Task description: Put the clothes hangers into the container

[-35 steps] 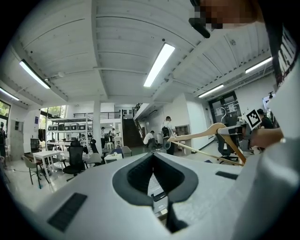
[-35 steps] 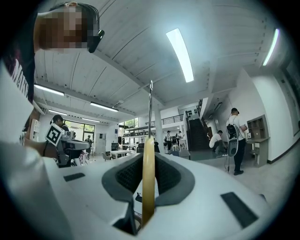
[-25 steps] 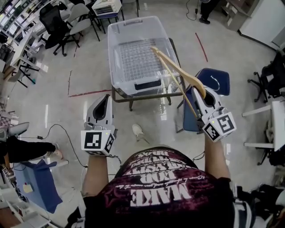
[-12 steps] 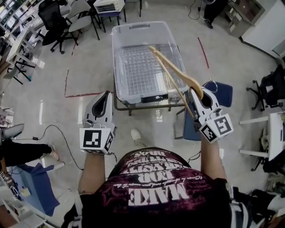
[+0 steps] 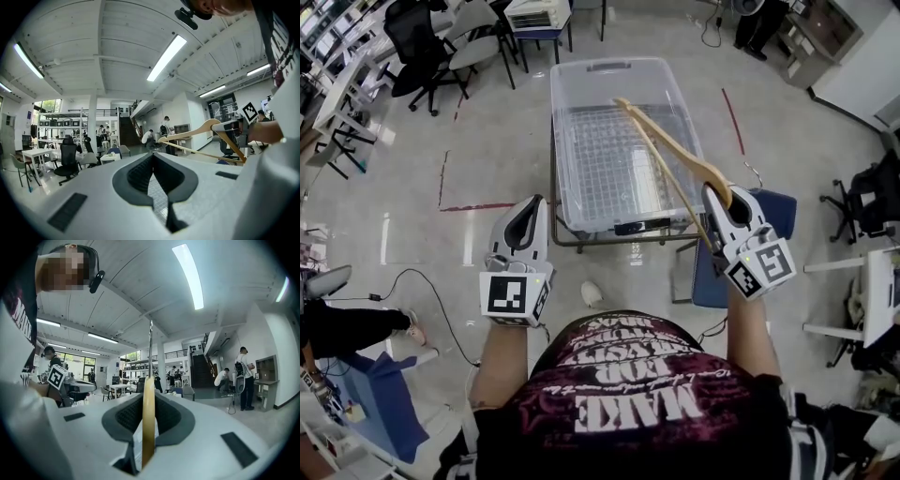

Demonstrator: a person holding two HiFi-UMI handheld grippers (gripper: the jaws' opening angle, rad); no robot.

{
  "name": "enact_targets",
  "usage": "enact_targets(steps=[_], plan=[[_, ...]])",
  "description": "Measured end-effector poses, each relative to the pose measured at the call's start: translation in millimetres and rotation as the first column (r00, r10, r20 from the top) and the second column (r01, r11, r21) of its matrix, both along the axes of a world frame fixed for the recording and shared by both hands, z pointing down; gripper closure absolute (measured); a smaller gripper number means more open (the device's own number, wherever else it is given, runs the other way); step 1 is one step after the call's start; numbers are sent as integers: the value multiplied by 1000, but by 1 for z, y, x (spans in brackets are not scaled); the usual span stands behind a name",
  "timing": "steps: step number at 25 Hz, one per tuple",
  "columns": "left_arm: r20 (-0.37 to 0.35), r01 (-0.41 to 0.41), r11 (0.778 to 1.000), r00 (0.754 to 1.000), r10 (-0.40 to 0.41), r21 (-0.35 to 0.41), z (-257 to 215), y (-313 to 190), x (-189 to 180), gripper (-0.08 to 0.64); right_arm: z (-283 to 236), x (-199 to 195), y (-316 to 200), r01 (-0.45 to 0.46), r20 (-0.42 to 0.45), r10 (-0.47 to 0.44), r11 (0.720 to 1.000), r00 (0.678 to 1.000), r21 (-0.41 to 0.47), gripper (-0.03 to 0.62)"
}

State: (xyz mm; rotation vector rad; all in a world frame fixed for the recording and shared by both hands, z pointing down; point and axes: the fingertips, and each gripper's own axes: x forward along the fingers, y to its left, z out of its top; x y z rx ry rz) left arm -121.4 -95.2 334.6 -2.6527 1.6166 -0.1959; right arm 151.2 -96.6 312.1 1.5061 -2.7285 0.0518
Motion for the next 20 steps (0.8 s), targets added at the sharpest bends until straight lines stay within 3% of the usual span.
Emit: enact_targets(steps=[11, 20], plan=[[-18, -3, 1000, 1000, 3, 7, 1, -46, -39, 554, -18, -36, -37, -3, -24, 3, 999, 1000, 32, 532], [-40, -87, 996, 995, 87, 5, 8, -61, -19, 554, -23, -47, -45, 2, -20, -1, 999, 1000, 33, 532]])
